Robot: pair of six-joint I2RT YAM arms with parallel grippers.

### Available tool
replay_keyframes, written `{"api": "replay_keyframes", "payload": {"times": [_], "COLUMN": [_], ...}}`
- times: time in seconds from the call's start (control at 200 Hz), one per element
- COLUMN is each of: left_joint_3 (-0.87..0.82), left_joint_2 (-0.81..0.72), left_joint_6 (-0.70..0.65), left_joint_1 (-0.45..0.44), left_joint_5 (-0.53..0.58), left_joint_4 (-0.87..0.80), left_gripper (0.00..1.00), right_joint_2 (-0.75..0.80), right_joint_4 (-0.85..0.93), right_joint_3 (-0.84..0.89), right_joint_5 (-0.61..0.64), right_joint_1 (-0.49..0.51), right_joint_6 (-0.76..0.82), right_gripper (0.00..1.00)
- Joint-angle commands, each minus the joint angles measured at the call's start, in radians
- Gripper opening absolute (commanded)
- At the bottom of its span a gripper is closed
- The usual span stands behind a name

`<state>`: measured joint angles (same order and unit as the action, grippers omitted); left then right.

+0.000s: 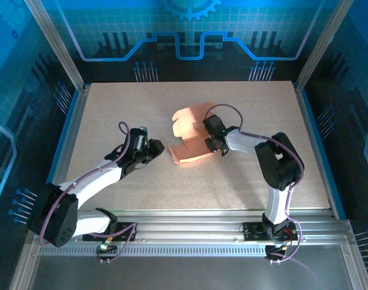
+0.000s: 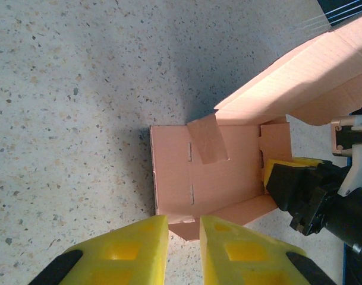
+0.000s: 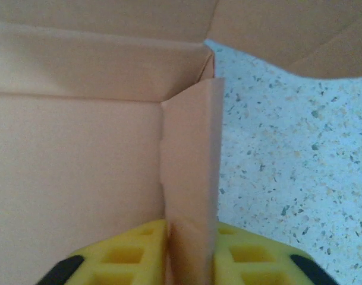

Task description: Fold the paper box

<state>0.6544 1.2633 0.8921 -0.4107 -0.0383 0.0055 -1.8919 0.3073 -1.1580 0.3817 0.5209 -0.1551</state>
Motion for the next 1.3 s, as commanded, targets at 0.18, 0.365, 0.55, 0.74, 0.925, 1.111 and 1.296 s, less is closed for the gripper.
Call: {"api": "replay_keyframes", "payload": {"times": [0.18,0.365,0.55,0.74,0.925,1.111,1.296], "left_joint_3": [-0.009,-0.004,0.008,0.013,0.006,0.005,-0.024], "left_joint_2": [0.025,0.034,0.032,0.018,0.009,0.011,0.017], "left_joint_6": [0.005,0.003,-0.015,-0.031,-0.033,-0.044,0.081], "left_joint_1": [-0.001,-0.001,0.006,0.035,0.050,0.052,-0.036], "left_joint_5": [-0.020,-0.025,-0.027,-0.042,-0.048,-0.068,-0.027], "left_joint_4": [0.024,0.023,0.003,-0.013,-0.010,-0.003,0.077], "left_gripper": [0.22,0.22,0.22,0.22,0.23,0.22,0.20], "right_joint_2": [-0.027,-0.091,-0.237,-0.327,-0.354,-0.194,-0.176], "right_joint_4": [0.059,0.134,0.292,0.397,0.432,0.329,0.320], "right_joint_3": [-0.036,-0.094,-0.206,-0.259,-0.307,-0.250,-0.253], "right_joint_5": [0.002,0.126,0.345,0.363,0.335,0.102,0.051], "right_joint_1": [0.011,0.047,0.122,0.139,0.151,0.105,0.041], "right_joint_6": [0.003,-0.030,-0.106,-0.159,-0.150,-0.137,-0.227], "right_gripper": [0.00,0.00,0.00,0.00,0.00,0.02,0.00]}}
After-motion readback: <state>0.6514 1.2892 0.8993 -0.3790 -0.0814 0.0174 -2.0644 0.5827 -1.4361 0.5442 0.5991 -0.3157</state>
